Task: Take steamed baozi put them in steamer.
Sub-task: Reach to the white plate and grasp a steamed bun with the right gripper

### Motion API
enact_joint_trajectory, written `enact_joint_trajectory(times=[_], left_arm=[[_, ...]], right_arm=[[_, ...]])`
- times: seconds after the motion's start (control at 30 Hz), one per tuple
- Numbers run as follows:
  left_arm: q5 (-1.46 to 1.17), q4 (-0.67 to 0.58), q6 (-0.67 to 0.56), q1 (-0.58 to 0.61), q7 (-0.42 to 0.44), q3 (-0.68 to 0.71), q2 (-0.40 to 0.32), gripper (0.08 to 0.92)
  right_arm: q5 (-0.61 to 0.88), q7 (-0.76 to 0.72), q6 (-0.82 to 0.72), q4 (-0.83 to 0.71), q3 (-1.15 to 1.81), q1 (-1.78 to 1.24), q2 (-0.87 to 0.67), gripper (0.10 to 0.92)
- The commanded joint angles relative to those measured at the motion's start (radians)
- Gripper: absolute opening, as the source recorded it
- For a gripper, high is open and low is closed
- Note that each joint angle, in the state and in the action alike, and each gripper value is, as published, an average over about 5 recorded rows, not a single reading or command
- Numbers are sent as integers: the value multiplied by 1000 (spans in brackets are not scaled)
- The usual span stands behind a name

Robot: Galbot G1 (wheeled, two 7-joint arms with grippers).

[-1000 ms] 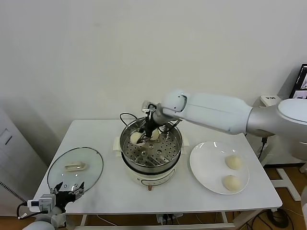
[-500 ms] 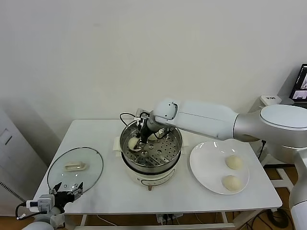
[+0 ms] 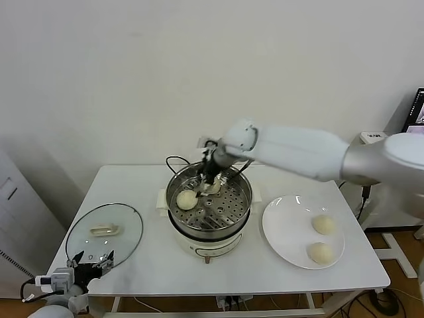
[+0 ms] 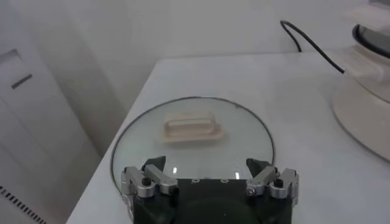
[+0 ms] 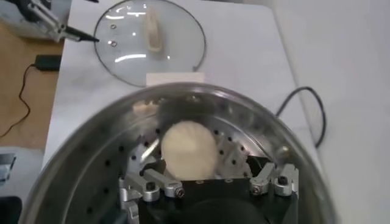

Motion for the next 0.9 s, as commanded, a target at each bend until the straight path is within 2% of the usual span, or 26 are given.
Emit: enact_joint_trajectory(times=[0.03, 0.17, 0.33, 0.9], left_arm=[[-2, -1, 3, -11, 0, 9, 6, 823], [-3, -3, 2, -11, 0, 10, 9, 823], [-7, 0, -1, -11, 1, 11, 15, 823], [-5, -5, 1, -14, 1, 14, 10, 823]], right_arm=[[-176, -267, 125, 168, -186, 246, -388, 823], [-280, -325, 193, 189, -245, 255, -523, 823], [-343, -345, 234, 190, -243, 184, -601, 823], [-597, -395, 398, 11, 82, -254, -550, 823]])
